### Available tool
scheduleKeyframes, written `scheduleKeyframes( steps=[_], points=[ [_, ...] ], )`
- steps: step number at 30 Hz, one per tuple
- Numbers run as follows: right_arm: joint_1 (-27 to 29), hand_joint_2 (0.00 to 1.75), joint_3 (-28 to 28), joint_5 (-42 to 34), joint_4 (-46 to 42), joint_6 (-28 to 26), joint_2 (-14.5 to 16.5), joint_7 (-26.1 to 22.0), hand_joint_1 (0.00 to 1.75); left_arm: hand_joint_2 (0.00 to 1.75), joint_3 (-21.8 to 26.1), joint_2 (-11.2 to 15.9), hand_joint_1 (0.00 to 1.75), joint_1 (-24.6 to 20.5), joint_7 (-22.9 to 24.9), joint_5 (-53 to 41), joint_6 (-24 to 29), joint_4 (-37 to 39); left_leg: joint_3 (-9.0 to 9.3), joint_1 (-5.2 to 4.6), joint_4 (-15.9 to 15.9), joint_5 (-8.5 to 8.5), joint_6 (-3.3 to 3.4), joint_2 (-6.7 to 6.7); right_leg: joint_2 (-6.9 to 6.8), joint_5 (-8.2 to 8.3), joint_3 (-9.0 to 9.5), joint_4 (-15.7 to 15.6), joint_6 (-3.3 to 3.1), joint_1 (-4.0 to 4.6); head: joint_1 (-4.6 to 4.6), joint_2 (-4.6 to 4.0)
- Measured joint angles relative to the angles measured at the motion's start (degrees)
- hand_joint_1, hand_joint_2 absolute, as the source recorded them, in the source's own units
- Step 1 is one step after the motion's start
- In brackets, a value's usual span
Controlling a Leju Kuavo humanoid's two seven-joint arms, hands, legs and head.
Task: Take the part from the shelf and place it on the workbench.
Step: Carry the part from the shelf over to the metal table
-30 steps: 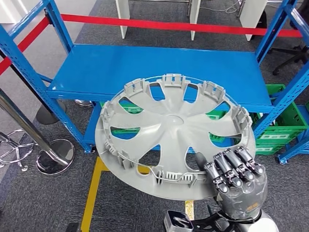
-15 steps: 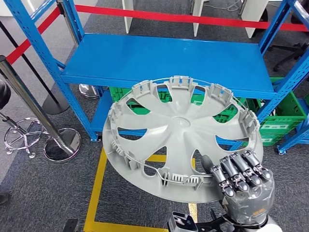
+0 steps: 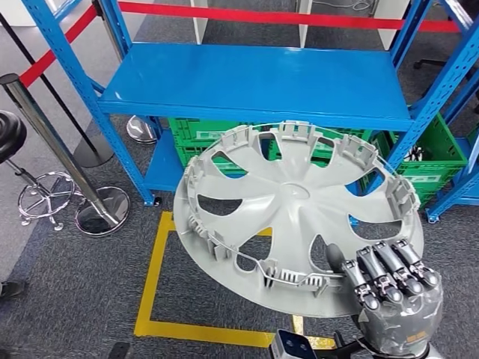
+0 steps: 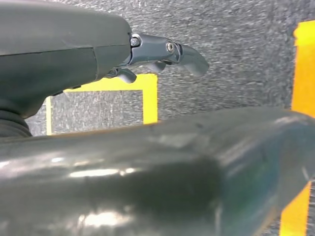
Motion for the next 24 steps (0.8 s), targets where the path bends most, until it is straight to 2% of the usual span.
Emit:
scheduleKeyframes(
  steps=[1, 2, 3, 5, 6, 7, 8, 10, 11, 12, 13, 15, 16, 17, 18, 20, 21, 22, 24],
  points=[
    [0.09, 1.75, -0.11, 0.00, -0.16, 0.00, 0.01, 0.00, 1.75, 0.00, -0.08, -0.01, 0.00, -0.08, 0.01, 0.00, 0.01, 0.00, 2.56, -0.07, -4.08, -0.24, 0.27, -0.08, 0.01, 0.34, -0.57, 0.31, 0.26, 0.04, 0.03, 0.00],
    [0.13, 1.75, -0.22, 0.00, -0.31, 0.00, 0.01, 0.02, 1.75, 0.00, -0.17, -0.02, 0.00, -0.15, 0.02, 0.00, 0.03, 0.00, 4.33, -0.21, -7.15, -0.82, 0.54, -0.16, -0.02, 0.72, -1.02, 0.53, 0.57, 0.05, 0.03, 0.00],
    [0.16, 1.75, -0.32, 0.00, -0.42, 0.00, 0.02, 0.03, 1.75, 0.00, -0.26, -0.03, 0.00, -0.19, 0.02, 0.00, 0.05, 0.00, 5.09, -0.39, -8.81, -1.40, 0.82, -0.22, -0.07, 1.16, -1.36, 0.59, 0.89, 0.00, 0.06, 0.00],
    [0.22, 1.75, -0.49, 0.00, -0.60, 0.00, 0.02, 0.07, 1.75, 0.00, -0.39, -0.06, 0.00, -0.14, 0.04, 0.01, 0.12, 0.00, 5.05, -0.55, -9.98, -1.04, 1.51, -0.13, -0.03, 1.63, -1.90, 0.63, 1.56, -0.22, 0.04, 0.00],
    [0.26, 1.75, -0.55, 0.00, -0.66, 0.00, 0.02, 0.10, 1.75, 0.00, -0.43, -0.09, 0.00, -0.12, 0.06, 0.01, 0.15, 0.00, 4.80, -0.52, -10.27, -0.56, 1.95, -0.01, 0.09, 0.86, -2.40, 1.11, 1.83, -0.28, 0.10, 0.01],
    [0.28, 1.75, -0.61, 0.00, -0.75, 0.00, 0.02, 0.15, 1.75, 0.00, -0.48, -0.11, 0.00, -0.13, 0.09, 0.01, 0.17, 0.00, 4.45, -0.43, -10.54, -0.05, 2.40, 0.11, 0.26, -0.90, -3.11, 2.71, 2.05, -0.30, 0.20, 0.01],
    [0.30, 1.75, -0.66, 0.00, -0.83, 0.00, 0.02, 0.21, 1.75, 0.00, -0.54, -0.13, 0.00, -0.17, 0.13, 0.01, 0.20, 0.00, 4.00, -0.35, -10.68, 0.41, 2.75, 0.23, 0.42, -3.41, -4.12, 5.48, 2.21, -0.33, 0.36, 0.01],
    [0.30, 1.75, -0.70, 0.00, -0.91, 0.00, 0.02, 0.34, 1.75, 0.00, -0.71, -0.11, 0.00, -0.23, 0.16, 0.00, 0.23, 0.01, 2.78, -0.47, -10.36, 1.21, 3.05, 0.29, 0.55, -8.17, -6.10, 13.15, 2.43, -0.34, 0.58, 0.00],
    [0.32, 1.75, -0.73, 0.00, -0.92, 0.00, 0.02, 0.40, 1.75, 0.00, -0.79, -0.11, 0.00, -0.24, 0.17, 0.00, 0.25, 0.01, 2.11, -0.52, -10.11, 1.56, 3.07, 0.33, 0.55, -9.09, -6.56, 16.07, 2.50, -0.34, 0.61, 0.00],
    [0.32, 1.75, -0.78, 0.00, -0.92, 0.00, 0.02, 0.46, 1.75, 0.00, -0.86, -0.13, 0.00, -0.24, 0.18, 0.00, 0.26, 0.01, 1.39, -0.56, -9.80, 1.90, 3.06, 0.36, 0.55, -8.79, -6.21, 17.29, 2.52, -0.34, 0.61, 0.00],
    [0.33, 1.75, -0.86, 0.00, -0.92, 0.00, 0.02, 0.55, 1.75, 0.00, -0.95, -0.15, 0.00, -0.24, 0.19, 0.00, 0.26, 0.01, 0.66, -0.57, -9.45, 2.21, 3.01, 0.38, 0.55, -7.49, -4.93, 16.49, 2.47, -0.33, 0.63, 0.00],
    [0.28, 1.75, -1.01, 0.00, -0.97, 0.00, 0.02, 0.75, 1.75, 0.00, -1.14, -0.18, 0.00, -0.26, 0.26, 0.00, 0.28, 0.00, -0.72, -0.59, -8.71, 2.82, 2.76, 0.34, 0.56, -4.63, 0.15, 9.73, 2.19, -0.32, 0.63, 0.00],
    [0.22, 1.75, -1.05, 0.00, -1.06, 0.00, 0.02, 0.88, 1.75, 0.00, -1.22, -0.18, 0.00, -0.26, 0.30, 0.00, 0.31, 0.00, -1.31, -0.67, -8.32, 3.13, 2.53, 0.31, 0.59, -4.19, 2.96, 5.53, 2.02, -0.28, 0.60, 0.00],
    [0.16, 1.75, -1.08, 0.00, -1.16, 0.00, 0.02, 1.01, 1.75, 0.00, -1.28, -0.16, 0.00, -0.27, 0.34, 0.00, 0.34, 0.01, -1.81, -0.73, -8.03, 3.54, 2.27, 0.29, 0.64, -4.28, 5.00, 2.31, 1.87, -0.23, 0.58, 0.00],
    [0.12, 1.75, -1.12, 0.00, -1.28, 0.00, 0.02, 1.14, 1.75, 0.00, -1.32, -0.14, 0.00, -0.28, 0.37, 0.00, 0.37, 0.01, -2.21, -0.79, -7.87, 4.02, 1.99, 0.28, 0.70, -4.63, 6.07, 0.41, 1.76, -0.16, 0.56, 0.00],
    [0.06, 1.75, -1.25, 0.00, -1.39, 0.00, 0.02, 1.34, 1.75, 0.00, -1.43, -0.05, 0.00, -0.29, 0.38, 0.00, 0.40, 0.02, -2.73, -0.79, -7.82, 4.82, 1.43, 0.25, 0.65, -4.20, 5.74, -0.37, 1.36, -0.19, 0.56, 0.00],
    [-0.01, 1.75, -1.32, 0.00, -1.39, 0.01, 0.02, 1.40, 1.75, 0.00, -1.52, -0.01, 0.00, -0.28, 0.38, -0.02, 0.42, 0.03, -3.01, -0.75, -7.51, 4.23, 1.14, 0.21, 0.53, -3.65, 5.17, -0.46, 0.97, -0.27, 0.53, 0.01],
    [-0.10, 1.75, -1.38, 0.00, -1.39, 0.01, 0.02, 1.45, 1.75, 0.00, -1.64, 0.03, 0.00, -0.27, 0.39, -0.04, 0.43, 0.04, -3.39, -0.71, -6.49, 2.66, 0.85, 0.16, 0.40, -3.02, 4.64, -0.53, 0.47, -0.37, 0.46, 0.01],
    [-0.25, 1.75, -1.43, 0.00, -1.39, 0.02, 0.02, 1.50, 1.75, 0.00, -1.87, 0.02, 0.00, -0.28, 0.46, -0.14, 0.46, 0.04, -4.61, -0.48, -1.02, -3.14, 0.34, 0.12, 0.17, -1.70, 3.23, -0.44, -0.29, -0.31, 0.24, 0.01]
  ],
)
